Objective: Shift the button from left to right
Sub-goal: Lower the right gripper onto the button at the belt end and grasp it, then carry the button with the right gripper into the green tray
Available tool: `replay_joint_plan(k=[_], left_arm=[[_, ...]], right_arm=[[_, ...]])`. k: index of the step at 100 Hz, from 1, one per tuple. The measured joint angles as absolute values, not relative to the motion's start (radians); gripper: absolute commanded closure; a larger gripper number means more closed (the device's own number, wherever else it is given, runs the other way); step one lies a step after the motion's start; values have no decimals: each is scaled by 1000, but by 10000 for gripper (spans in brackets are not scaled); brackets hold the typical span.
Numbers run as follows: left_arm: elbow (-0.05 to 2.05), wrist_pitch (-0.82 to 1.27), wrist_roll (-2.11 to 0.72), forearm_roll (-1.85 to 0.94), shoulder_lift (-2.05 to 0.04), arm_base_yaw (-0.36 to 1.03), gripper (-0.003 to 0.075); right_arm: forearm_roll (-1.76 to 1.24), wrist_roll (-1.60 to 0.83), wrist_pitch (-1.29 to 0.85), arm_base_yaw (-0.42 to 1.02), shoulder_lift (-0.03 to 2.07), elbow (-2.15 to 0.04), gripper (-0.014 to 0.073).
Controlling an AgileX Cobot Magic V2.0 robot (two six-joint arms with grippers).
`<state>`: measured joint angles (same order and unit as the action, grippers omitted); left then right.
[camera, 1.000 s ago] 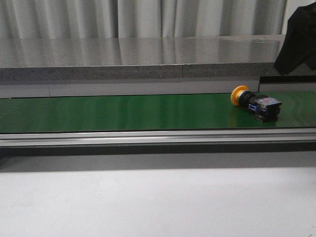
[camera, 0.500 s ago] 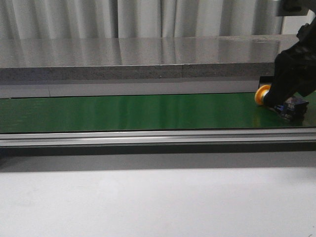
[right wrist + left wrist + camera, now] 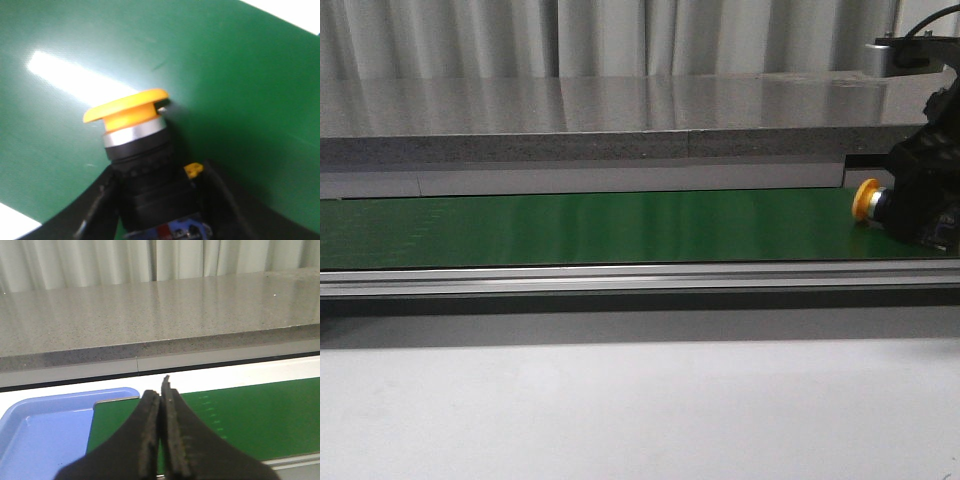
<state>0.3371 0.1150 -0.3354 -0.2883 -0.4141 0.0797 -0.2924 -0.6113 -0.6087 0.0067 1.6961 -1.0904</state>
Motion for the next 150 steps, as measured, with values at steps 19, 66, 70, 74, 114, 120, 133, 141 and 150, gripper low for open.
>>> replay_joint_plan(k=[19,66,70,74,114,120,133,141,150], left_arm=[[337,115,-335,-288,-414,80,740],[337,115,-335,-288,-414,80,740],[337,115,-335,-288,-414,80,740],[337,115,-335,-288,-414,80,740],[337,115,-335,-288,-414,80,740],[337,115,-335,-288,-414,80,740],[337,115,-335,-288,-414,80,740],[337,115,-335,-288,-414,80,740],[337,115,-335,-288,-414,80,740]], right_arm=[[-292,-610,-631,-1,1680,-1097,393],[-292,-592,-717,-292,1631,-1264,393],[-292,-591,-710,-320,1631,-1271,393],[-290,-591,-706,-347,1631,-1273,393],[-290,-590,-649,-497,1704,-1279,393],[-290,-590,-649,-498,1730,-1279,393],[-290,-590,-644,-499,1780,-1279,393],[-290,-590,-635,-501,1801,-1279,393],[-290,-590,-628,-502,1816,-1279,393]])
